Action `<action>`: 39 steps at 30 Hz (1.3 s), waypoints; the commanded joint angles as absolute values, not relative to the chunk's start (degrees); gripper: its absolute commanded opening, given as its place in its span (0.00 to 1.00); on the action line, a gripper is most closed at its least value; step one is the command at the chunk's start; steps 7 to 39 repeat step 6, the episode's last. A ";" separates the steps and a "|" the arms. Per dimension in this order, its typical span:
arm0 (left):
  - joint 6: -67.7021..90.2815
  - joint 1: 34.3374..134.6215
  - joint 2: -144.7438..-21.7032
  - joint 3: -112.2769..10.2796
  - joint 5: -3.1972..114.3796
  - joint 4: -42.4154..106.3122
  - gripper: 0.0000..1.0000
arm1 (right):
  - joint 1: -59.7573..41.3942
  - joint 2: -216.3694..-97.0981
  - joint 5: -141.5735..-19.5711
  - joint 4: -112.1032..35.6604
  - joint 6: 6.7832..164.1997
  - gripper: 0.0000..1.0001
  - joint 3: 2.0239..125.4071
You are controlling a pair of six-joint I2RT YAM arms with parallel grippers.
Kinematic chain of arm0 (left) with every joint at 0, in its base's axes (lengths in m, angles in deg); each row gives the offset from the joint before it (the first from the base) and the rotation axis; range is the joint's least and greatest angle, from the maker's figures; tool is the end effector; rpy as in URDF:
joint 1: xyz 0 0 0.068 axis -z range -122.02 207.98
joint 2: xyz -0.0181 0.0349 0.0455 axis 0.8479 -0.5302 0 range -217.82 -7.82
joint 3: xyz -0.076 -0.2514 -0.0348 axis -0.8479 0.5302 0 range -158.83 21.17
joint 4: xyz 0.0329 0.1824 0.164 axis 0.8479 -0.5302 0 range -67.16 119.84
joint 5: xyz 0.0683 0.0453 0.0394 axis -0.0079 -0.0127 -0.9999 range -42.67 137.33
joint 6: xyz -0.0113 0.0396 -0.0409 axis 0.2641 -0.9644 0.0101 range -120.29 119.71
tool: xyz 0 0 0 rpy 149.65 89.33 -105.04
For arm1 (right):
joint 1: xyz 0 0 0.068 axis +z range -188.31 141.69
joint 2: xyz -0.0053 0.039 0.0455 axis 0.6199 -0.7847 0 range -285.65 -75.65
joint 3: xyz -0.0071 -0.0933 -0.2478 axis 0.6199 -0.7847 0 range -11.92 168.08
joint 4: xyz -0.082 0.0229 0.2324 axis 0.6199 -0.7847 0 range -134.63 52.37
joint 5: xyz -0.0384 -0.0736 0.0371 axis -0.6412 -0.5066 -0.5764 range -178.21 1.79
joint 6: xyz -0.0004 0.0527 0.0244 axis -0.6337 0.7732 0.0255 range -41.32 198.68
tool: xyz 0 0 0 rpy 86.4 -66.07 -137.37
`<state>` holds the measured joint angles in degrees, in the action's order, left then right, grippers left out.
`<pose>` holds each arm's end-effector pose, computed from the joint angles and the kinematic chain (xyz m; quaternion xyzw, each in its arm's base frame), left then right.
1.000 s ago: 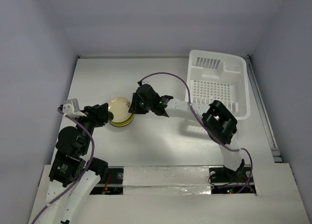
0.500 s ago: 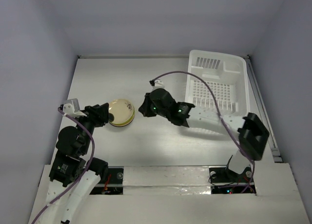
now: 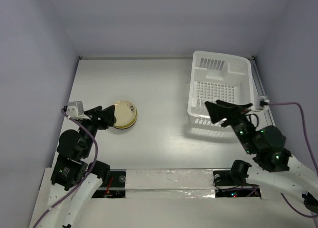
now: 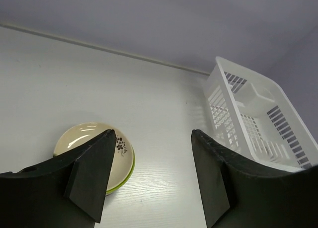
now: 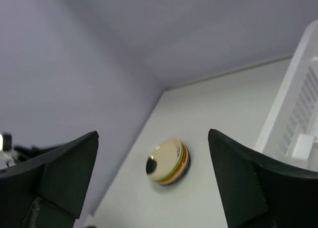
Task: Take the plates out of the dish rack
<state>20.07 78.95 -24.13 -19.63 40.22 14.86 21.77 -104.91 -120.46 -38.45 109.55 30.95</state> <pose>0.0696 -0.0213 0.3544 -0.0439 0.6451 -0.2314 0.7269 0.0756 0.0867 0.3751 0.0589 0.6348 0.4137 0.6499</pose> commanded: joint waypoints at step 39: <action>17.99 78.72 -26.71 -20.58 42.14 19.12 0.57 | 21.90 -97.53 -133.39 -41.49 107.41 1.00 26.06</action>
